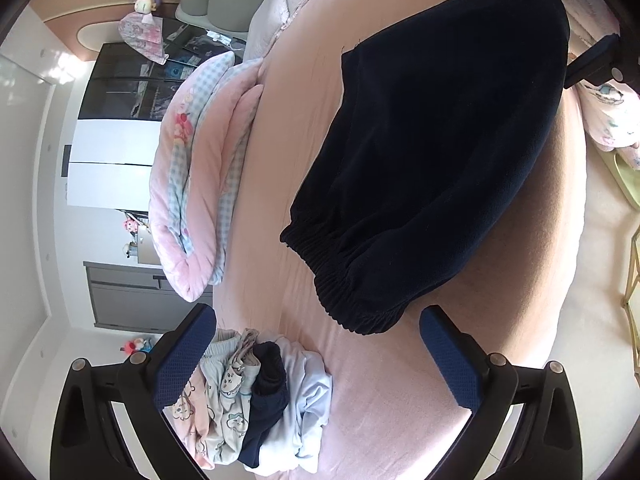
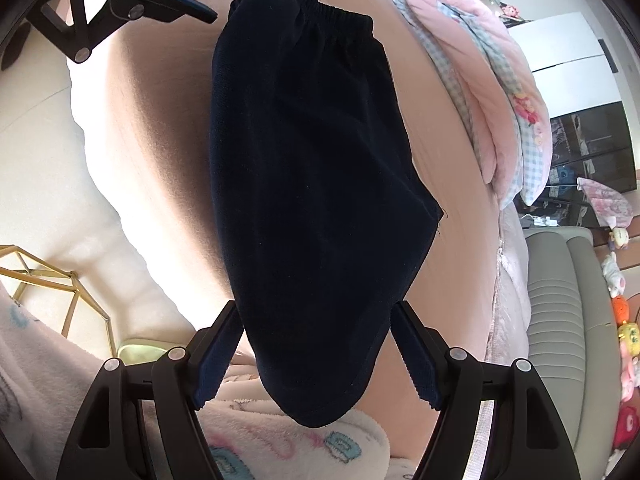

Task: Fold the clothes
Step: 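Hold the navy pants up with both grippers, letting them hang open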

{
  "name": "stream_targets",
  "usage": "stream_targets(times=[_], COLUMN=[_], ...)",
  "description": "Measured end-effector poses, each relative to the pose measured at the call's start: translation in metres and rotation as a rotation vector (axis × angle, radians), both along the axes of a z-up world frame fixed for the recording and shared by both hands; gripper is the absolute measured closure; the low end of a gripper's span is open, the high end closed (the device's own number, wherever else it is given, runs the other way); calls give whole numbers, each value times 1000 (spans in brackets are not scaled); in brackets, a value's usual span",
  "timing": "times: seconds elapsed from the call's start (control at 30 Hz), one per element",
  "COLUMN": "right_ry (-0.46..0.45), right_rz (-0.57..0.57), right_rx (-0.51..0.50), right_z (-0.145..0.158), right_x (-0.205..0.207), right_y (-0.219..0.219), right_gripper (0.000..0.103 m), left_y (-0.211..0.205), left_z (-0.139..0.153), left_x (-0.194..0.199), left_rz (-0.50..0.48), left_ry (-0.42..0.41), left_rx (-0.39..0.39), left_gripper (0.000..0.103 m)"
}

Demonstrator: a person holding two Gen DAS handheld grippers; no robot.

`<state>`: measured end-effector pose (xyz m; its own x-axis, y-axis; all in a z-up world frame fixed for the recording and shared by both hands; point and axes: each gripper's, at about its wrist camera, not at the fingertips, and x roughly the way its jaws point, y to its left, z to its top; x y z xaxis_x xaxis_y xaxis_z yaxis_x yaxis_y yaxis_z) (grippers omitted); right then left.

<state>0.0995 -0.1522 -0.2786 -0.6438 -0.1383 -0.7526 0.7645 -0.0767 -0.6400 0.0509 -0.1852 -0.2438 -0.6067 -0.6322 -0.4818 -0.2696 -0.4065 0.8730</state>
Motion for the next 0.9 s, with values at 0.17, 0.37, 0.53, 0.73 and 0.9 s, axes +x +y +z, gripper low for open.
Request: stream_targets(times=[0.17,0.37,0.53,0.73,0.9], right_ry=[-49,-96,-89,-58,-47], right_rz=[-32,-73,-73,-51,-40], right_rx=[-35,-64,-79,-66,-74], right_z=[-1,-5,-6,-9,-10], right_x=[-11,-22,-20,-16,-14], right_y=[5,10,12,9,9], right_gripper=[28,28,28,28,28], left_y=[1,7,11,12,9], left_z=[-7,-34,-57,-62,-61], left_x=[-2,-2,3,9,16], left_rz=[-87,-234,-352,-426,-533], left_ry=[-49,-89,-104,-98,-92], left_rx=[-18,-127,-241,-290,-294], left_gripper=[0,0,0,0,0])
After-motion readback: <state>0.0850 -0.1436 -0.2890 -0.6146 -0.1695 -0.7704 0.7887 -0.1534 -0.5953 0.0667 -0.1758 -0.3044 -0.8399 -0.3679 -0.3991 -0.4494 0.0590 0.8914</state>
